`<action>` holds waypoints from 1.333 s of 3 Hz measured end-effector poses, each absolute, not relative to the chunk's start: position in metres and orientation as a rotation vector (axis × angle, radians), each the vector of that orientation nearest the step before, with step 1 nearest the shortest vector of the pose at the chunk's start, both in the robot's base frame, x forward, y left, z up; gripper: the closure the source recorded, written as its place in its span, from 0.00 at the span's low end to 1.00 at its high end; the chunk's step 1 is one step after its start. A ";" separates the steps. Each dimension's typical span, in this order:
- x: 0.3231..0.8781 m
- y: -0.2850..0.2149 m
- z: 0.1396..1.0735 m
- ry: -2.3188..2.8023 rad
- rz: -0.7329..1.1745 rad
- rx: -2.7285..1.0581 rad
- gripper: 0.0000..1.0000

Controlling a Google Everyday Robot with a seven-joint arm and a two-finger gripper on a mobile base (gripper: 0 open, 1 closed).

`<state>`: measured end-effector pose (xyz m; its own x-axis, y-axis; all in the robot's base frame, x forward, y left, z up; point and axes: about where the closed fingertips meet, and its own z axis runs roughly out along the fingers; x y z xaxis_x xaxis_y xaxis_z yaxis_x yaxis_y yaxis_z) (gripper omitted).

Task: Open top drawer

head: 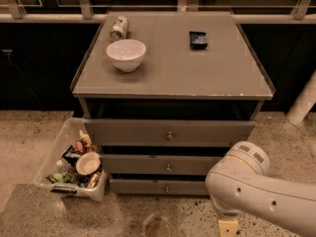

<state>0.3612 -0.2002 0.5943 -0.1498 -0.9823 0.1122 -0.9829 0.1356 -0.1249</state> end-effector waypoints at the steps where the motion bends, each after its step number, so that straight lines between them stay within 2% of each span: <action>1: 0.360 -0.204 0.569 -2.385 0.243 1.954 0.00; 4: 0.359 -0.209 0.542 -2.405 0.220 1.852 0.00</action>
Offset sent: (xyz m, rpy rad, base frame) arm -0.0015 -0.0076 -0.0567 -0.0365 0.0880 -0.1259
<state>0.3591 -0.2091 0.5421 -0.2562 -0.9524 0.1654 -0.9666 0.2506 -0.0538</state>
